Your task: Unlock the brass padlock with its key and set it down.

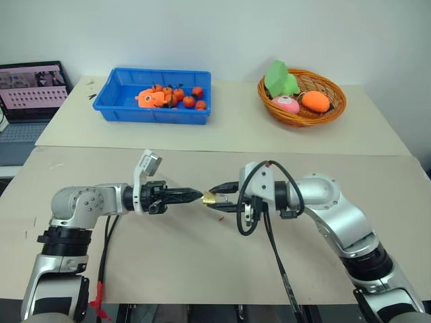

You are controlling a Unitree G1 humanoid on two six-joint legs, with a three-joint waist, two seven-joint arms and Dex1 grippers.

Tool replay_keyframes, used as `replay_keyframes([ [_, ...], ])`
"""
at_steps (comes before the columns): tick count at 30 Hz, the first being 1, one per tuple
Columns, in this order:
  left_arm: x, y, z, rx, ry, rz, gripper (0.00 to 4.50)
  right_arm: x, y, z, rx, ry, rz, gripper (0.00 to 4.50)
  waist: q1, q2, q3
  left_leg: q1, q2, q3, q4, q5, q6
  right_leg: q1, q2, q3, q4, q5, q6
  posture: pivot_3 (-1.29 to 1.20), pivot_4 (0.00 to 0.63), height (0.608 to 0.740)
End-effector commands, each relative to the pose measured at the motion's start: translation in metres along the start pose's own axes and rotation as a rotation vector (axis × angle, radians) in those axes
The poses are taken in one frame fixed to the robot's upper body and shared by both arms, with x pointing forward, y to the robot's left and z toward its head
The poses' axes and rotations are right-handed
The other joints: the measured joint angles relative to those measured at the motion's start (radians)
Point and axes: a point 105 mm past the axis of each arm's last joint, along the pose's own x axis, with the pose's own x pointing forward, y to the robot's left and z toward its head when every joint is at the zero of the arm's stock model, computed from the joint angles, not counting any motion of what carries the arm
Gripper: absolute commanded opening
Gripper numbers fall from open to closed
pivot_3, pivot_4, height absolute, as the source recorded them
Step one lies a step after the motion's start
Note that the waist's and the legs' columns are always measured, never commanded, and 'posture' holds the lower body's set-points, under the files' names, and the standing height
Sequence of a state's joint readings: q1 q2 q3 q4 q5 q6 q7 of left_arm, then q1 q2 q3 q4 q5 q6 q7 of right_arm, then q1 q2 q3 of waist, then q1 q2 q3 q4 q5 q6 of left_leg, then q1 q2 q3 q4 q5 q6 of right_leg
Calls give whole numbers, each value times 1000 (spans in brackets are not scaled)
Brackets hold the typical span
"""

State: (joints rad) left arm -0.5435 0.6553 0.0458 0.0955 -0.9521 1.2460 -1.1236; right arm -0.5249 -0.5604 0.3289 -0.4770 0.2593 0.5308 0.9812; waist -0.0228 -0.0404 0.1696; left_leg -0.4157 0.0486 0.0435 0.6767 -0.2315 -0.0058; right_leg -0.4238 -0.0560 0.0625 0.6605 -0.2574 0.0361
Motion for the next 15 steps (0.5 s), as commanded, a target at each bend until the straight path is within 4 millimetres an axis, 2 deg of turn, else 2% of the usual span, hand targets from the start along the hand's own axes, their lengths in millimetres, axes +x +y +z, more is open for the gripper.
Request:
replay_keyframes([
  [1,-9,-9,6,-65,-4,-22,2295,1,8,19,-67,-73,36,925,-4,0,0,0,0,0,-1,0,0,0,0,0,0,0,0,0,150,740],
  [4,-12,-13,7,-147,4,-48,3250,1,8,19,-69,-71,37,925,-2,0,0,0,0,-1,0,0,0,0,0,0,0,0,0,0,150,740],
  [7,-14,-15,3,-195,29,-55,4415,1,7,18,-68,-69,35,925,0,0,0,0,0,-1,1,0,0,0,0,0,0,0,0,0,150,740],
  [15,-7,-18,-11,-202,79,-66,4473,2,6,16,-69,-61,26,925,3,0,0,0,0,-1,0,0,0,0,0,0,0,0,0,0,150,740],
])
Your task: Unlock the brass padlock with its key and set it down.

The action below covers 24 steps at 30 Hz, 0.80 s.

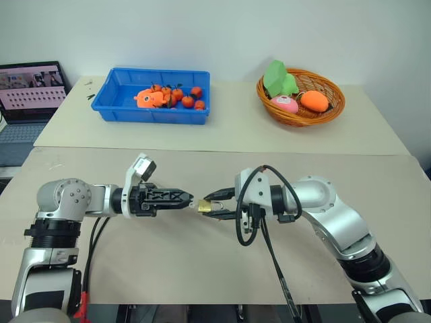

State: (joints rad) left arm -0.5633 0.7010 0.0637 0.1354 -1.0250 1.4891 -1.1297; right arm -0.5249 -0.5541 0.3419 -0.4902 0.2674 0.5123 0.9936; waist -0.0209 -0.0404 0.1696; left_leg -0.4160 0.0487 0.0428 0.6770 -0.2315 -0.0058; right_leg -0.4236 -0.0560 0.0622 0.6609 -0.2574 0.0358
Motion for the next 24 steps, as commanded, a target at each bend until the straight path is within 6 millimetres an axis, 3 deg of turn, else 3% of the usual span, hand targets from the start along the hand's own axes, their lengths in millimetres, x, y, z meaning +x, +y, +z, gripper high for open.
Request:
replay_keyframes([
  [1,6,-8,-4,20,21,-38,4473,-1,0,11,-50,-34,-7,925,1,0,0,0,0,0,0,0,0,0,0,0,0,0,0,0,150,740],
  [15,12,-8,-1,-7,-13,-56,4473,0,0,9,-55,-24,-15,925,4,0,0,0,0,0,0,0,0,0,0,0,0,0,0,0,150,740],
  [18,13,-9,-1,-10,-9,-60,3739,0,-1,9,-56,-24,-16,925,4,0,0,0,0,0,0,0,0,0,0,0,0,0,0,0,150,740],
  [24,15,-11,-3,-14,1,-65,1428,0,-1,9,-57,-23,-16,925,4,0,0,0,0,0,0,0,0,0,0,0,0,0,0,0,150,740],
])
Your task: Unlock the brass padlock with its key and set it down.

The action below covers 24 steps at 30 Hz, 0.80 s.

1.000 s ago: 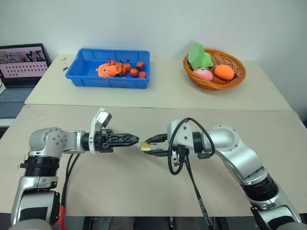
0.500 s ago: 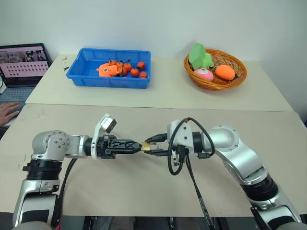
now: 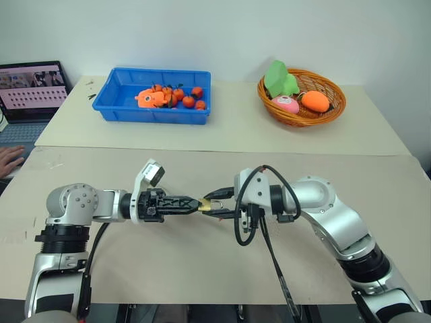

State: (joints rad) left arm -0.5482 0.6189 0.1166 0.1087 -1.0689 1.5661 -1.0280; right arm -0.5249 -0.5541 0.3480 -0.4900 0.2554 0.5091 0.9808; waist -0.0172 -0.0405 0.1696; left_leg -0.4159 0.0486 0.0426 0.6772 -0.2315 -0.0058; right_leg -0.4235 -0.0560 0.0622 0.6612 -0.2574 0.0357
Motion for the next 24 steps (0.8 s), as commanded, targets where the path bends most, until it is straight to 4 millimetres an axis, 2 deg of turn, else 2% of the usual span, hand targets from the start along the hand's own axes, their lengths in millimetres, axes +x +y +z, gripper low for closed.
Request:
replay_keyframes([
  [1,2,-10,3,32,1,-37,1070,0,0,10,-50,-31,-3,925,0,0,0,0,0,0,0,0,0,0,0,0,0,0,0,0,150,740],
  [4,4,-11,3,33,5,-40,61,0,1,10,-51,-30,-3,925,0,0,0,0,0,0,0,0,0,0,0,0,0,0,0,0,150,740],
  [24,13,-10,1,120,12,-23,49,-1,2,9,-54,-23,0,925,1,0,0,0,0,0,0,0,0,0,0,0,0,0,0,0,150,740],
])
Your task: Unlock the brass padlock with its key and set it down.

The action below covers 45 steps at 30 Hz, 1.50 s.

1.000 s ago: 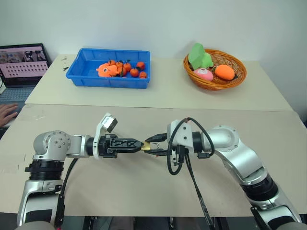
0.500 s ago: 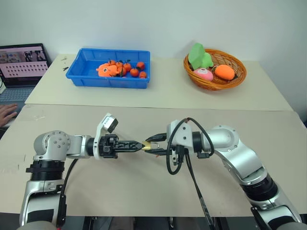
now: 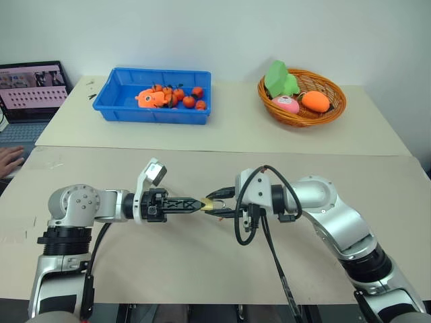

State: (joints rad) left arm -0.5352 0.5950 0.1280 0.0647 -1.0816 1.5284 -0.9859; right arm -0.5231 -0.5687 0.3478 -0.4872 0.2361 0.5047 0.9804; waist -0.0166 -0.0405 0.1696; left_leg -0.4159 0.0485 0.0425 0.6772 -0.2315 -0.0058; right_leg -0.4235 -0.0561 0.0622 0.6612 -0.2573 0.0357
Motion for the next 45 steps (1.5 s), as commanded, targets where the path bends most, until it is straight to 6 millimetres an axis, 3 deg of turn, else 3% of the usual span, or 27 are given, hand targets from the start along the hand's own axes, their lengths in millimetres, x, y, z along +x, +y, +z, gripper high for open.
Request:
replay_keyframes([
  [1,7,-9,1,58,20,-34,49,1,4,13,-43,-50,10,925,0,0,0,0,0,0,0,0,0,0,0,0,0,0,0,0,150,740],
  [24,13,-6,4,53,3,-41,48,1,3,13,-49,-49,8,925,0,0,0,0,0,0,0,0,0,0,0,0,0,0,0,0,150,740],
  [26,13,-8,4,48,2,-54,1056,1,3,13,-50,-48,8,925,0,0,0,0,0,0,0,0,0,0,0,0,0,0,0,0,150,740],
  [27,13,-8,4,54,4,-49,1218,1,2,13,-50,-48,8,925,0,0,0,0,0,0,0,0,0,0,0,0,0,0,0,0,150,740],
  [36,13,-8,5,49,-3,-60,4409,1,2,13,-51,-48,10,925,0,0,0,0,0,0,0,0,0,0,0,0,0,0,0,0,150,740],
  [37,12,-8,5,47,-3,-60,4472,1,2,13,-51,-47,9,925,0,0,0,0,0,0,0,0,0,0,0,0,0,0,0,0,150,740],
  [40,11,-9,5,40,-9,-67,4274,0,2,13,-50,-46,10,925,0,0,0,0,0,0,0,0,0,0,0,0,0,0,0,0,150,740],
  [41,11,-9,6,38,-11,-71,3890,0,2,13,-50,-46,10,925,0,0,0,0,0,0,0,0,0,0,0,0,0,0,0,0,150,740],
  [42,11,-9,6,37,-12,-73,3804,0,2,13,-50,-46,9,925,0,0,0,0,0,0,0,0,0,0,0,0,0,0,0,0,150,740],
  [45,11,-9,5,36,-11,-73,2623,0,2,13,-51,-46,10,925,0,0,0,0,0,0,0,0,0,0,0,0,0,0,0,0,150,740],
])
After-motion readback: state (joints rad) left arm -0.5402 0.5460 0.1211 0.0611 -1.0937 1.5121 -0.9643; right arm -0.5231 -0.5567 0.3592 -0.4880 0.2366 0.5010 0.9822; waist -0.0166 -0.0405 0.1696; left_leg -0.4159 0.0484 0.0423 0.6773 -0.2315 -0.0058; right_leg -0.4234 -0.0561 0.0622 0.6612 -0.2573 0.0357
